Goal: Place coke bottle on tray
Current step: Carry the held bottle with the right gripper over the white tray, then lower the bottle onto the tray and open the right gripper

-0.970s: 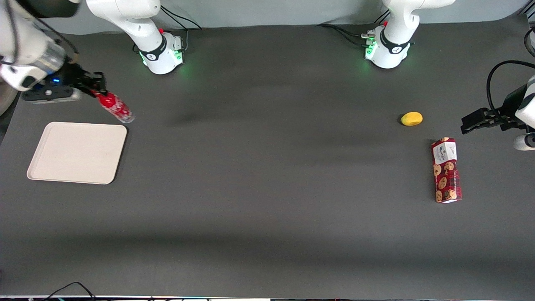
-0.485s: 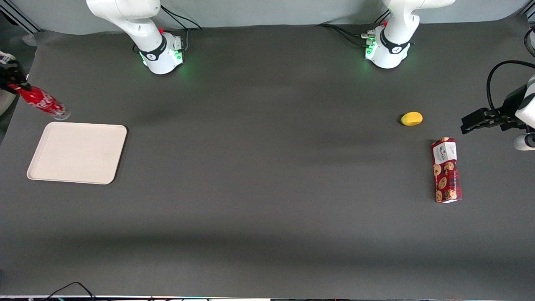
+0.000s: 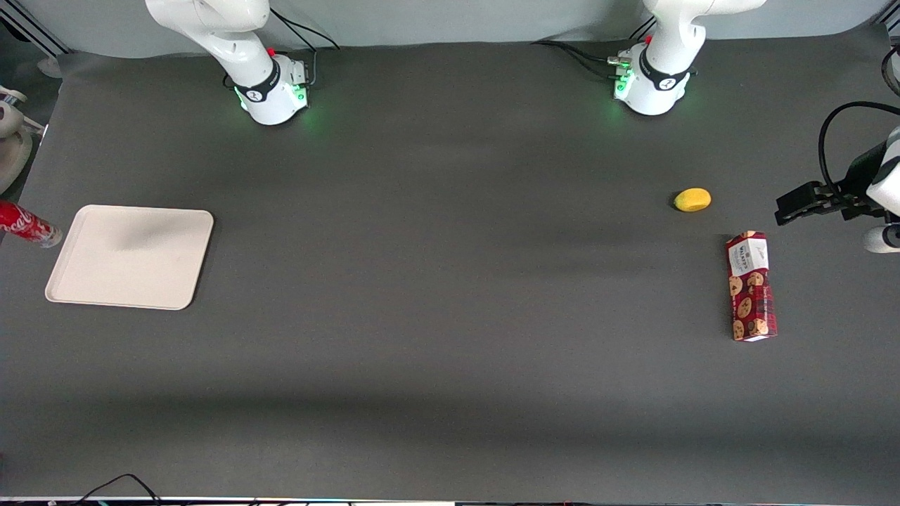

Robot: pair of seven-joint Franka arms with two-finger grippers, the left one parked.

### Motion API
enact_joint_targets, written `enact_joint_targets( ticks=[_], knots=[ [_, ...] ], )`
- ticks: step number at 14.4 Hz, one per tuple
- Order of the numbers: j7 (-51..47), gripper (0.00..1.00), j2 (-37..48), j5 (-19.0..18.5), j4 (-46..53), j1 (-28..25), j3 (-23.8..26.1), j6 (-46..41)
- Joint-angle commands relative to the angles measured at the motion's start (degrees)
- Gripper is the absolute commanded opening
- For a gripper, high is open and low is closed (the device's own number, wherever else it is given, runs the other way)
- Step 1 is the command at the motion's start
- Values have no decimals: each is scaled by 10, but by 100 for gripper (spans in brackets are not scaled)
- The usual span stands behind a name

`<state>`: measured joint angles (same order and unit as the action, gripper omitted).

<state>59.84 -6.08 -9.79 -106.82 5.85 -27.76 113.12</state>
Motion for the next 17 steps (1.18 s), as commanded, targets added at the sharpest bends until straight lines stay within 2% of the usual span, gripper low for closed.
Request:
enact_joint_targets(
  ticks=[1, 5, 9, 10, 11, 12, 17],
  knots=[
    [73, 0, -64, 54, 0, 28, -3, 58],
    [150, 0, -110, 115, -28, 47, -18, 132],
    [179, 0, -122, 125, -37, 73, -20, 157],
    [180, 7, -129, 131, -37, 75, -20, 157],
    [179, 31, -132, 138, -36, 73, -20, 156],
    [181, 99, -134, 140, -35, 74, -20, 157],
    [165, 100, -124, 143, -30, 65, -19, 135]
  ],
)
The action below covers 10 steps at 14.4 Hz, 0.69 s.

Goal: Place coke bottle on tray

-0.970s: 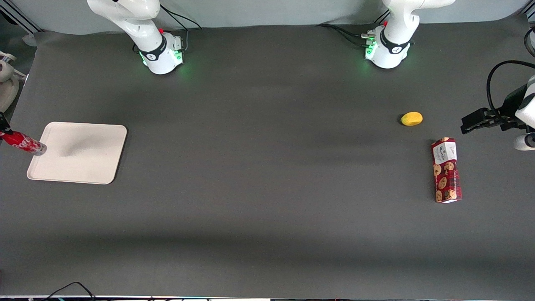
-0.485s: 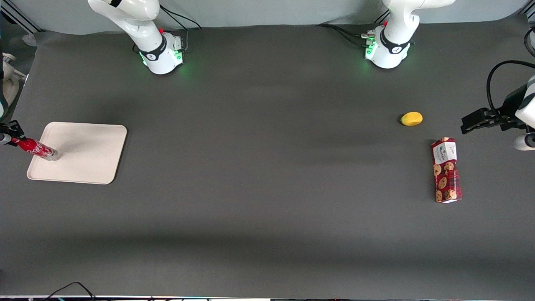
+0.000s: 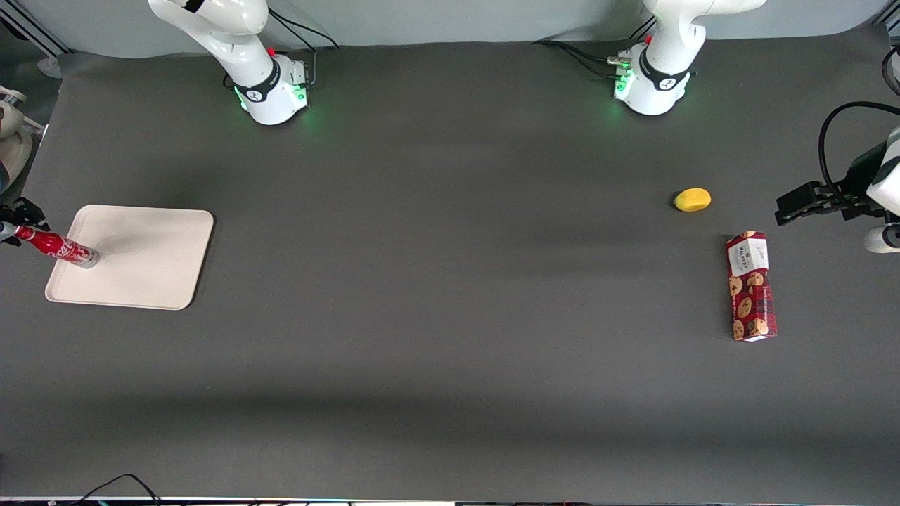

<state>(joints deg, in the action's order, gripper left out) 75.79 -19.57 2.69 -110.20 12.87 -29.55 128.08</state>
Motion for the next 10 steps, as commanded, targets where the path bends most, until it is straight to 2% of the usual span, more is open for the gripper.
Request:
enact_joint_targets(
  ticks=[1, 6, 7, 8, 10],
  knots=[
    [-7, 100, 23, 17, 16, -13, -2, -45],
    [-139, 100, 148, -15, 41, -91, 5, -202],
    [-193, 100, 173, -36, 45, -106, 11, -241],
    [-263, 100, 207, -55, 51, -120, 37, -288],
    [-392, 100, 265, -60, 61, -123, 120, -371]
  ],
)
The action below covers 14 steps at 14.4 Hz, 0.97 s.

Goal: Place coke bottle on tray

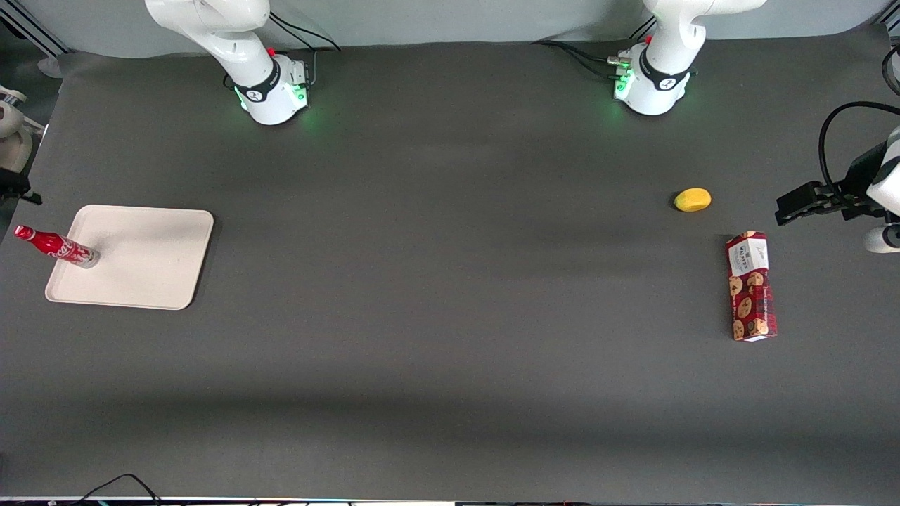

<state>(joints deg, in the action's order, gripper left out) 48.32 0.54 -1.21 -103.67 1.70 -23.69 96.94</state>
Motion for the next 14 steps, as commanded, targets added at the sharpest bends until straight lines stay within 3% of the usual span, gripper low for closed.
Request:
enact_joint_targets(
  ticks=[1, 6, 10, 14],
  knots=[
    [-178, 100, 88, -21, 0, -11, 100, -86],
    [-433, 100, 139, -13, -3, -11, 263, -134],
    [-512, 100, 139, 2, -2, -12, 302, -134],
    [-556, 100, 130, 42, 46, -8, 293, -134]
  ],
)
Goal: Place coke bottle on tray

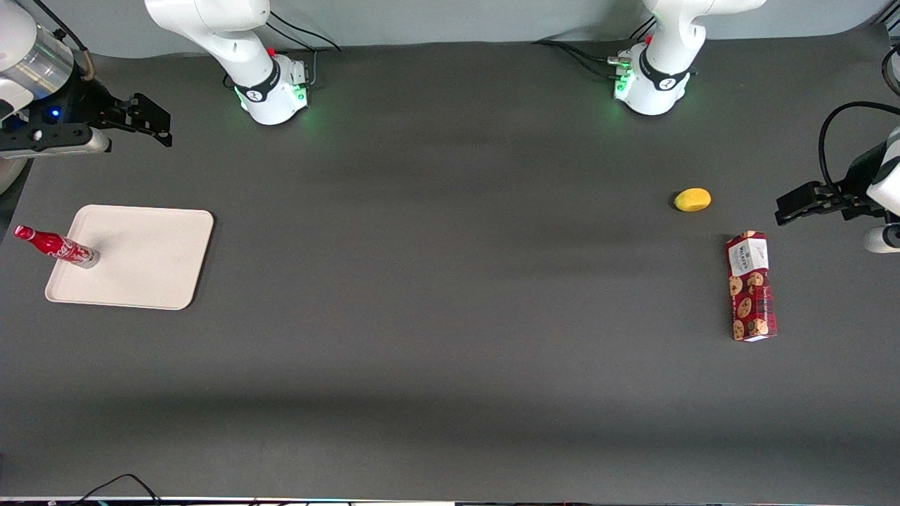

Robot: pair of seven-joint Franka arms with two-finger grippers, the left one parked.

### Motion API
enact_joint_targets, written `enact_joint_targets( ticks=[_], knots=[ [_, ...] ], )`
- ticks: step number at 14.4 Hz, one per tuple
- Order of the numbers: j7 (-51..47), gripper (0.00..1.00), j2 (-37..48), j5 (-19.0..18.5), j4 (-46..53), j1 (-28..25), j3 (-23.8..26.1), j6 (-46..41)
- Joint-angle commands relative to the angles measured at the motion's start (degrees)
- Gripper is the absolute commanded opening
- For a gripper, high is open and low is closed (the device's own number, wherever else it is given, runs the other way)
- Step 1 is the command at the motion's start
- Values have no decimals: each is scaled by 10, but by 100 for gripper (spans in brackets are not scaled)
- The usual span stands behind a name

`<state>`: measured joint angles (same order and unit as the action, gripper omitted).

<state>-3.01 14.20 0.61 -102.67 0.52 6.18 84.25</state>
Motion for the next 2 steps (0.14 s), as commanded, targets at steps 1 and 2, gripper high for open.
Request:
enact_joint_targets(
  ticks=[1, 2],
  knots=[
    [-61, 100, -9, 24, 48, 4, -6, -7],
    [-61, 100, -12, 24, 52, 4, -6, -8]
  ],
)
